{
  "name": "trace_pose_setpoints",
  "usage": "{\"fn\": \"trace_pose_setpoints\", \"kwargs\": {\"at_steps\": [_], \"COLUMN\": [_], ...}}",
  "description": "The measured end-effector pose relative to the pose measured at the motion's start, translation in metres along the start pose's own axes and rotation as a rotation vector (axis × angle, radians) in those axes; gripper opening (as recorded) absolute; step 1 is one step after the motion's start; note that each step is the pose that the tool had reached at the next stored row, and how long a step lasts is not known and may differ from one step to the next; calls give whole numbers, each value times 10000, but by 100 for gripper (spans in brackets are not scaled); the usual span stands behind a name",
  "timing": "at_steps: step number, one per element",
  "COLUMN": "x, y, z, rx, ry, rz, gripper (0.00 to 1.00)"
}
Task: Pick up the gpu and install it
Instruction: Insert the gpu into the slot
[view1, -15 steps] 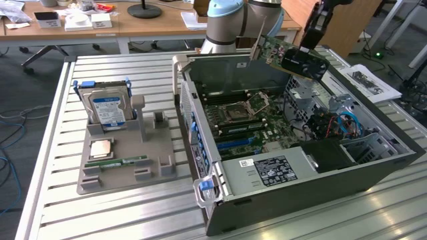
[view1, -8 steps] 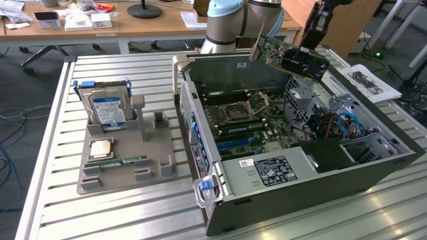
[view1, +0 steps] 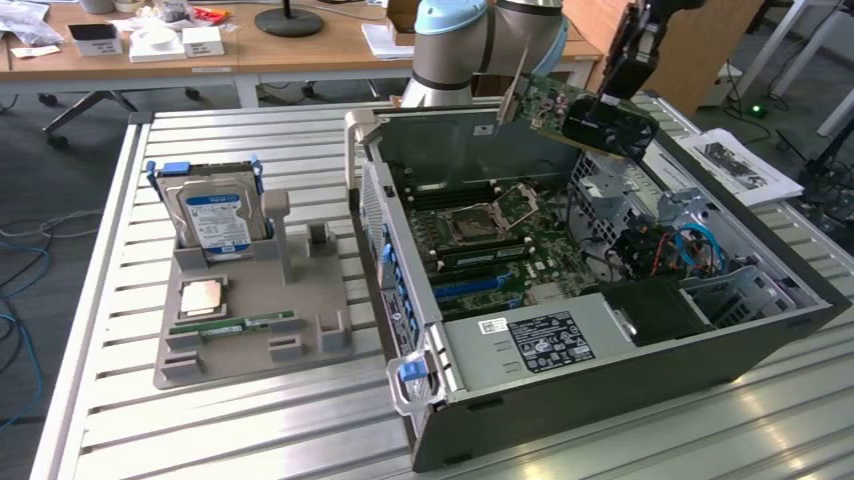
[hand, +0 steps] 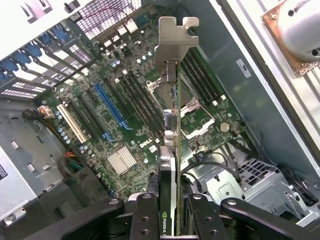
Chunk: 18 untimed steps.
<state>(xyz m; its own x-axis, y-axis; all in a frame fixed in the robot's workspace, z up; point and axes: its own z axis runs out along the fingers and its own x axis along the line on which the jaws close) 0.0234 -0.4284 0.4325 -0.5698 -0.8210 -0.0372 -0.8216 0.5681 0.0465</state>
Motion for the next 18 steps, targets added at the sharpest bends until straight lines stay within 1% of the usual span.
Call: {"fn": "trace_pose_setpoints", "kwargs": {"at_steps": [8, 18], "x": [0, 0], "y": [0, -1], "z": [3, 11], "rx": [-23, -61], "ry": [30, 77], "rz": [-641, -1650], "gripper": [27, 27]}}
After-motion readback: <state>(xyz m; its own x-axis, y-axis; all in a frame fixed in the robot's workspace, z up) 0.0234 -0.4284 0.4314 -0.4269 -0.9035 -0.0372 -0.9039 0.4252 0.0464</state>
